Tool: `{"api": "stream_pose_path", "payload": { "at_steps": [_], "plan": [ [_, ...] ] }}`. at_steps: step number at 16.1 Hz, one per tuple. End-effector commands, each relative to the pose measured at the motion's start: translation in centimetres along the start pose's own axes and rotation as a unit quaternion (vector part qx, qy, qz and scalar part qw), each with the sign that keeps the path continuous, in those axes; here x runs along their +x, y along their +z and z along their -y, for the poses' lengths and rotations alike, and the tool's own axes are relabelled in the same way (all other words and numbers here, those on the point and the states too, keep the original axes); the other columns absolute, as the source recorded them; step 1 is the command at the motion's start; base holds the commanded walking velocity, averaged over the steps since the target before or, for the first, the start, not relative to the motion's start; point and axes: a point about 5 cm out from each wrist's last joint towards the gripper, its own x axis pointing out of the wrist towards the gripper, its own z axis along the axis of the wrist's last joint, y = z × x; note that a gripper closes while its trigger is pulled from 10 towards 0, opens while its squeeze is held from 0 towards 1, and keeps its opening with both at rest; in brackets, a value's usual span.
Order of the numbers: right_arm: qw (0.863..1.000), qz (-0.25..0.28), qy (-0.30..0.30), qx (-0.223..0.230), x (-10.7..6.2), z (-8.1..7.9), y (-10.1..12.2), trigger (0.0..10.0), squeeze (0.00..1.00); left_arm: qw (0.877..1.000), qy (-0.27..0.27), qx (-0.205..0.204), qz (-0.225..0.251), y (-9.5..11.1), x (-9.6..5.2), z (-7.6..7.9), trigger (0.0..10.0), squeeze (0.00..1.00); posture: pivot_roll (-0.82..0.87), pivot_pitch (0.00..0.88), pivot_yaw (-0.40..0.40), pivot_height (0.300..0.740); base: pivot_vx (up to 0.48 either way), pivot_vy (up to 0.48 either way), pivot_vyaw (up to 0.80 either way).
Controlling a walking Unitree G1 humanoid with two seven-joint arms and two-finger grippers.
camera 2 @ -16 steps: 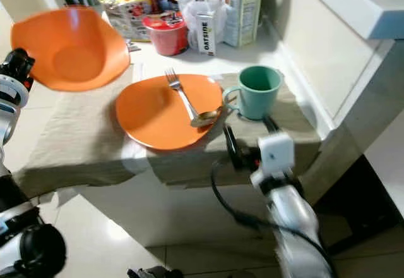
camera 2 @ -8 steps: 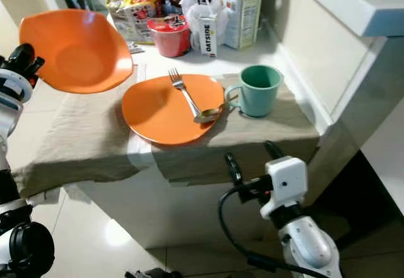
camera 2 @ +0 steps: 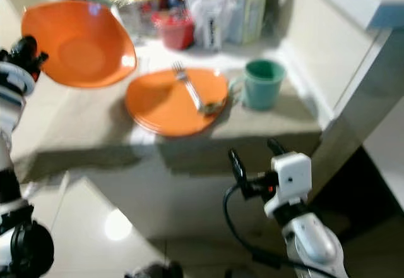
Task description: Setting the table
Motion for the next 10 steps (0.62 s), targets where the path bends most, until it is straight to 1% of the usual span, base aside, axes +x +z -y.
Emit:
{"api": "stream_pose_path", "payload": {
  "at_steps": [1,2,3,8,10],
  "plan": [
    [1.000,0.007,0.004,0.002,-0.10,-0.06,0.51,10.0,0.00,0.999,-0.014,0.010,0.036,1.63,-0.09,0.44,0.0,0.00,-0.21,0.000,0.113,0.740,-0.442,0.000,0.00],
    [1.000,0.008,0.004,0.002,-0.14,-0.02,0.54,10.0,0.00,0.999,-0.013,0.011,0.036,1.63,-0.12,0.44,0.0,0.00,-0.21,0.000,0.115,0.740,-0.439,0.000,0.00],
    [1.000,0.007,0.004,0.004,-0.27,0.05,0.56,10.0,0.00,0.999,-0.015,0.014,0.037,1.66,-0.10,0.51,0.0,0.00,-0.21,0.000,0.116,0.740,-0.382,-0.247,0.00],
    [1.000,0.006,0.002,0.006,-0.51,0.15,0.65,10.0,0.00,0.999,-0.020,0.017,0.034,1.50,0.06,0.71,0.0,0.00,-0.22,0.000,0.119,0.740,0.000,0.000,0.00],
    [1.000,0.005,0.000,0.005,-0.63,0.14,0.71,10.0,0.00,0.999,-0.029,0.021,0.030,1.22,0.03,1.04,0.0,0.00,-0.22,0.000,0.118,0.740,0.000,0.000,0.00]
  ]
}}
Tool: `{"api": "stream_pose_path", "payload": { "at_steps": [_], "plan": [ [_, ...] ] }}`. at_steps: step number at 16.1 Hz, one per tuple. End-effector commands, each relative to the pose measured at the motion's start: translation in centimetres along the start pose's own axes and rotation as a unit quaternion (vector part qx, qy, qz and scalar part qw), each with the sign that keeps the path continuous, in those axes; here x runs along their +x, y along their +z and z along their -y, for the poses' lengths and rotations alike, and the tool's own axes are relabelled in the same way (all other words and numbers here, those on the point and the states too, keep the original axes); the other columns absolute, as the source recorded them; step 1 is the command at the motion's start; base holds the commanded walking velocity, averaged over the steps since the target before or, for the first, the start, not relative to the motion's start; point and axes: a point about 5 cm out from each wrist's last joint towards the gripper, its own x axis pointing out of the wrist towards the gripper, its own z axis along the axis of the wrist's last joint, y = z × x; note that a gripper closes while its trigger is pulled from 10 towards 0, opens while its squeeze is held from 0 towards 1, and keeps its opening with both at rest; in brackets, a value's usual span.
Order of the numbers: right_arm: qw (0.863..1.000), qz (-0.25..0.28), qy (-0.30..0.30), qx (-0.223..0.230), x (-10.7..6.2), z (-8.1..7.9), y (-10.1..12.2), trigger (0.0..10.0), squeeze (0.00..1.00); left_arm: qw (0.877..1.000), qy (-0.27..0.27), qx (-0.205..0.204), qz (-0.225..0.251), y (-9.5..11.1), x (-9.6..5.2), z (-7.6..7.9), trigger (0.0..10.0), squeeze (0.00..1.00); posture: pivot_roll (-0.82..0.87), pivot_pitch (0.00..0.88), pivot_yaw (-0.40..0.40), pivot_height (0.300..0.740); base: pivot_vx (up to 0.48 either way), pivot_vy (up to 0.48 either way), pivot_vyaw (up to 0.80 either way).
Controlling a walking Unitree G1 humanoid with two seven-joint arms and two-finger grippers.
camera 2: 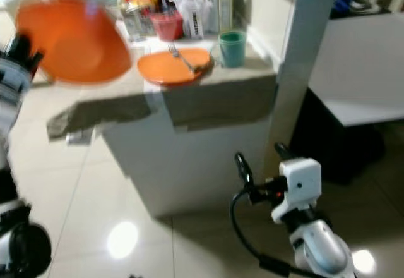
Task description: Setting the table
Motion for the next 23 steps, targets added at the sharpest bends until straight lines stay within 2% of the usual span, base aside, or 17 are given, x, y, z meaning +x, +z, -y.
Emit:
{"api": "stream_pose_path", "payload": {
  "at_steps": [1,4,8,10,12,14,16,17,18,20,21,23],
  "plan": [
    [1.000,0.010,0.004,0.003,0.3,-0.1,0.5,10.0,0.00,1.000,0.005,0.006,0.013,0.6,-0.1,-0.3,0.0,0.00,-0.22,0.000,0.119,0.740,0.000,0.000,0.00],
    [1.000,0.008,0.002,-0.003,0.3,0.0,0.5,10.0,0.00,1.000,-0.001,0.016,0.008,0.5,-0.3,-0.1,0.0,0.00,-0.21,0.000,0.119,0.740,0.000,0.000,0.00],
    [1.000,0.030,-0.005,-0.001,1.7,0.1,1.3,10.0,0.00,1.000,-0.011,-0.012,-0.022,-0.9,-1.6,0.4,0.0,0.00,-0.18,0.000,0.109,0.740,0.000,0.000,0.00],
    [0.999,0.038,-0.007,0.009,3.8,-0.5,1.1,10.0,0.00,0.998,-0.015,-0.024,-0.054,-2.1,-2.7,0.5,0.0,0.00,-0.15,0.000,0.108,0.740,0.000,0.000,0.00],
    [0.999,0.028,0.007,0.041,6.1,-1.7,0.7,10.0,0.00,0.995,-0.009,-0.052,-0.082,-3.3,-4.1,0.5,0.0,0.00,-0.13,0.000,0.107,0.740,0.000,0.000,0.00],
    [0.999,0.023,0.008,0.046,6.5,-1.9,0.5,10.0,0.00,0.993,-0.017,-0.070,-0.093,-3.7,-4.6,1.1,0.0,0.00,-0.12,0.000,0.106,0.740,0.000,0.000,0.00],
    [0.998,0.019,0.005,0.055,6.7,-2.0,0.3,10.0,0.00,0.992,-0.030,-0.062,-0.103,-4.2,-5.4,1.6,0.0,0.00,-0.11,0.000,0.108,0.740,0.000,0.000,0.00],
    [0.998,0.021,0.003,0.059,6.9,-2.0,0.2,10.0,0.00,0.991,-0.020,-0.046,-0.121,-5.1,-7.1,0.8,0.0,0.00,-0.11,0.000,0.110,0.740,0.000,0.000,0.00],
    [0.998,0.026,0.005,0.050,7.0,-2.3,0.1,10.0,0.00,0.991,0.004,0.004,-0.131,-5.9,-9.8,-1.2,0.0,0.00,-0.11,0.000,0.108,0.740,0.000,0.000,0.00],
    [0.999,0.028,0.013,0.035,7.0,-2.7,-0.1,10.0,0.00,0.988,0.012,0.077,-0.133,-6.6,-11.8,-2.9,0.0,0.00,-0.10,0.000,0.108,0.740,0.000,0.000,0.00],
    [0.999,0.028,0.019,0.028,7.1,-2.9,-0.4,10.0,0.00,0.985,0.022,0.088,-0.147,-7.5,-12.9,-3.6,0.0,0.00,-0.09,0.000,0.109,0.740,0.000,0.000,0.00],
    [0.999,0.022,0.020,0.029,7.1,-2.9,-0.8,10.0,0.00,0.985,0.026,0.056,-0.160,-8.0,-13.6,-3.2,0.0,0.00,-0.09,0.000,0.109,0.740,0.000,0.000,0.00]
  ]
}}
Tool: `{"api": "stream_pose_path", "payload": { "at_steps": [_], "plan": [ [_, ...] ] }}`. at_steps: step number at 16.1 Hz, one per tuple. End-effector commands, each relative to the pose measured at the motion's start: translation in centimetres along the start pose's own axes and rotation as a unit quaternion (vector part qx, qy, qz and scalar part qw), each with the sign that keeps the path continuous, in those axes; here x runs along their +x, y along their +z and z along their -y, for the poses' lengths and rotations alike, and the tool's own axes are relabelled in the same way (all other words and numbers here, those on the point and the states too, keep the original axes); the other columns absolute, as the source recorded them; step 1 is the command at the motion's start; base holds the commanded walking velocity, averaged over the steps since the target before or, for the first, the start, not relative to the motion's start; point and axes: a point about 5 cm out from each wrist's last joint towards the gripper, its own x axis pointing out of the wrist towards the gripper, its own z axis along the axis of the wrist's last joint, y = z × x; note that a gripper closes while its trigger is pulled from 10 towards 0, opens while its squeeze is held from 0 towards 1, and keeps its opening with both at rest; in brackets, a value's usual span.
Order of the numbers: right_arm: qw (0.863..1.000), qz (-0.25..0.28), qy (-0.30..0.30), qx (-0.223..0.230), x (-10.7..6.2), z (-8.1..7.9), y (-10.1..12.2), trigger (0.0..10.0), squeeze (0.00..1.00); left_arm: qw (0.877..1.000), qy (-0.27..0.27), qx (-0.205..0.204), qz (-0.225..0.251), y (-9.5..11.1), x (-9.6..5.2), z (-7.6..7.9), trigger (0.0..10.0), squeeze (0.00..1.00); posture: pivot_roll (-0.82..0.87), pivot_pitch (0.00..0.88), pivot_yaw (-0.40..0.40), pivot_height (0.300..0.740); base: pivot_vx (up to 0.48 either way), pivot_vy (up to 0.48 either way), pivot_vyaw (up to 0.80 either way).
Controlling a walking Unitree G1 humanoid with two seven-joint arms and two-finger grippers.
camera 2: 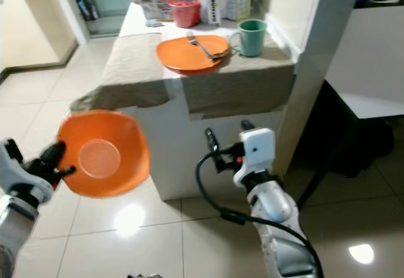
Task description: Setting the table
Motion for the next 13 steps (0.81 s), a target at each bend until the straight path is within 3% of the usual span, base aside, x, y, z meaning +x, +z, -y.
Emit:
{"api": "stream_pose_path", "payload": {
  "at_steps": [1,2,3,4,7,9,13],
  "plan": [
    [1.000,-0.002,-0.002,0.004,0.0,0.1,-0.2,10.0,0.00,0.999,-0.027,-0.019,0.028,1.4,-0.1,1.3,0.0,0.00,-0.10,0.000,0.109,0.740,0.000,0.000,0.00],
    [1.000,-0.006,-0.005,0.009,0.0,0.2,-0.4,10.0,0.00,0.997,-0.019,-0.069,0.020,1.1,-0.2,1.4,0.0,0.00,-0.10,0.000,0.109,0.740,0.000,0.000,0.00],
    [1.000,-0.009,-0.008,0.016,0.0,0.3,-0.7,10.0,0.00,0.987,-0.010,-0.159,0.014,0.2,-0.4,1.9,0.0,0.00,-0.10,0.000,0.107,0.740,0.000,0.000,0.00],
    [1.000,-0.009,-0.009,0.019,0.1,0.3,-0.7,10.0,0.00,0.982,-0.009,-0.189,0.018,0.0,-0.5,2.3,0.0,0.00,-0.10,0.000,0.106,0.740,0.000,0.000,0.00],
    [1.000,-0.007,-0.005,0.017,0.2,0.3,-0.9,10.0,0.00,0.966,0.007,-0.257,0.034,0.0,0.2,2.6,0.0,0.00,-0.10,0.000,0.099,0.740,0.000,0.000,0.00],
    [1.000,-0.008,0.006,0.019,0.6,0.1,-1.0,10.0,0.00,0.951,0.008,-0.308,0.021,-0.4,0.7,2.8,0.0,0.00,-0.10,0.000,0.092,0.740,0.000,0.000,0.00],
    [0.997,-0.019,0.028,0.072,1.6,-0.5,-0.9,10.0,0.00,0.940,0.004,-0.342,0.002,-0.7,0.9,3.1,0.0,0.00,-0.11,0.000,0.092,0.740,0.000,0.000,0.00]
  ]
}}
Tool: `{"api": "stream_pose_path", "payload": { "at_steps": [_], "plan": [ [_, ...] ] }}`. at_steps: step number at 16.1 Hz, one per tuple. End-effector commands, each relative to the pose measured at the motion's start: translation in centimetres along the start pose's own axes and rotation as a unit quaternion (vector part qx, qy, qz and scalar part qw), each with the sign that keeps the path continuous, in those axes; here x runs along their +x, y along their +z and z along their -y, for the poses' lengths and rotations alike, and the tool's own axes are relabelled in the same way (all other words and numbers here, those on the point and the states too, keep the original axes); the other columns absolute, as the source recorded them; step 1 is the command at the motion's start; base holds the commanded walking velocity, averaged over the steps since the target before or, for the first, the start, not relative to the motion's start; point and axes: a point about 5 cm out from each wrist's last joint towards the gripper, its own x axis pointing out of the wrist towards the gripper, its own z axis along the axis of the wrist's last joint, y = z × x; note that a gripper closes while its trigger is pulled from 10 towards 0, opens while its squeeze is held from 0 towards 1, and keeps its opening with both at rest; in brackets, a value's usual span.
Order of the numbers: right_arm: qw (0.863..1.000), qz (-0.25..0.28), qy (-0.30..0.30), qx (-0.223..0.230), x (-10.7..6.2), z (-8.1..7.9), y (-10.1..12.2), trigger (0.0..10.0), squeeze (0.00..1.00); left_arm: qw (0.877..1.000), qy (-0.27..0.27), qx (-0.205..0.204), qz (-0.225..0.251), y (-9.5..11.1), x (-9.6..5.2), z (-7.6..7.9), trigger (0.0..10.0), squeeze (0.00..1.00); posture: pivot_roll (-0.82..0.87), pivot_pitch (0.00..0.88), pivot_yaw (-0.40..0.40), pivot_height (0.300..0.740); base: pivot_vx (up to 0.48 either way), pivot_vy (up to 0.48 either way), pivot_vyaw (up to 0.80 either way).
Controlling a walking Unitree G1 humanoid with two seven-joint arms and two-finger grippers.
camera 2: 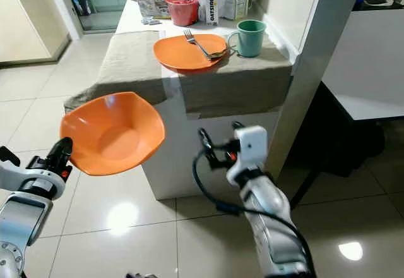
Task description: Setting the table
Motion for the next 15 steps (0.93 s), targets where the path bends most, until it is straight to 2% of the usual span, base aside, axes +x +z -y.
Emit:
{"api": "stream_pose_path", "payload": {
  "at_steps": [1,4,5,6,7,11,15],
  "plan": [
    [0.999,-0.011,0.005,0.037,0.4,0.1,-0.2,10.0,0.00,0.998,-0.021,-0.060,-0.008,-1.2,0.3,1.5,0.0,0.00,-0.11,0.000,0.093,0.740,0.000,0.000,0.00],
    [0.994,-0.023,0.038,0.101,0.8,-0.6,-0.2,10.0,0.00,0.998,-0.030,-0.061,-0.018,-1.3,0.5,1.7,0.0,0.00,-0.10,0.000,0.092,0.740,0.000,0.000,0.00],
    [0.988,-0.036,0.048,0.142,1.0,-0.8,-0.4,10.0,0.00,0.997,-0.032,-0.063,-0.020,-1.3,0.6,1.9,0.0,0.00,-0.11,0.000,0.092,0.740,0.000,0.000,0.00],
    [0.986,-0.041,0.053,0.155,1.0,-0.9,-0.5,10.0,0.00,0.997,-0.033,-0.064,-0.021,-1.4,0.6,2.0,0.0,0.00,-0.11,0.000,0.092,0.740,0.000,0.000,0.00],
    [0.976,-0.056,0.085,0.190,1.5,-1.6,-0.6,10.0,0.00,0.996,-0.044,-0.070,-0.026,-1.4,0.8,2.4,0.0,0.00,-0.11,0.000,0.091,0.740,0.000,0.000,0.00],
    [0.962,-0.060,0.140,0.225,2.7,-3.0,0.0,10.0,0.00,0.995,-0.060,-0.073,-0.041,-1.7,0.8,3.1,0.0,0.00,-0.10,0.000,0.089,0.740,0.000,0.000,0.00],
    [0.959,-0.058,0.151,0.231,3.5,-3.6,0.4,10.0,0.00,0.993,-0.067,-0.064,-0.075,-2.3,0.6,3.1,0.0,0.00,-0.09,0.000,0.090,0.740,0.000,0.000,0.00]
  ]
}}
